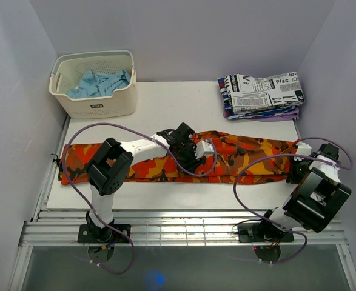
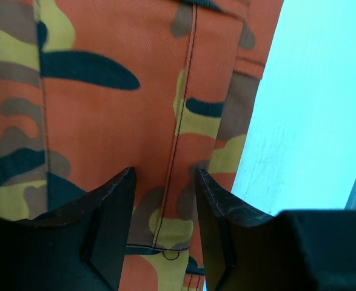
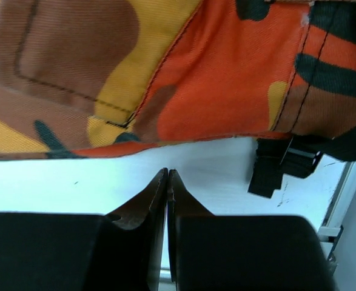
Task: Fold and stack the trousers
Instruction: Fold the trousers
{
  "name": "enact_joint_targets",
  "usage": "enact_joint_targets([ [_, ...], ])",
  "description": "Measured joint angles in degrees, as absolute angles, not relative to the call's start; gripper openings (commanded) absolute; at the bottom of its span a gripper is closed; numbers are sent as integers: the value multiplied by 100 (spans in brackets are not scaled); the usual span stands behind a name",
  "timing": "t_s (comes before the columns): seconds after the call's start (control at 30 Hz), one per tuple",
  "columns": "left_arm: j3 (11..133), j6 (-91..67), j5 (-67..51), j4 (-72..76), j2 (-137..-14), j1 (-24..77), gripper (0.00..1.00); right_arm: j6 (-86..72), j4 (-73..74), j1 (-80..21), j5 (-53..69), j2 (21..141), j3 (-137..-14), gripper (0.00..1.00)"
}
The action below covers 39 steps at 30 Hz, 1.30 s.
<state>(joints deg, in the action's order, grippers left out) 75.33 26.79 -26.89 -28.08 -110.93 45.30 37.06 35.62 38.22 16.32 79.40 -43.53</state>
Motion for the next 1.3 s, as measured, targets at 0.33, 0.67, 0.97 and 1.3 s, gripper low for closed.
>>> enact_joint_targets([
  [0.33,7091,3214,-2440,-2836,-10844,4560,47,3861,2499,3771,1315,7955,-3911,8],
  [0.67,6674,3636,-2211,-2834,-10510,4563,53,3854,2093,3769,1190,7999,-3879,8],
  [0.97,6386,3907,-2029,-2836,-10267,4626,27,3835,2071,3769,1192,8009,-3879,8],
  [1.3,6377,3955,-1992,-2853,-10254,4604,16,4899,3068,3763,1411,7878,-4541,52],
])
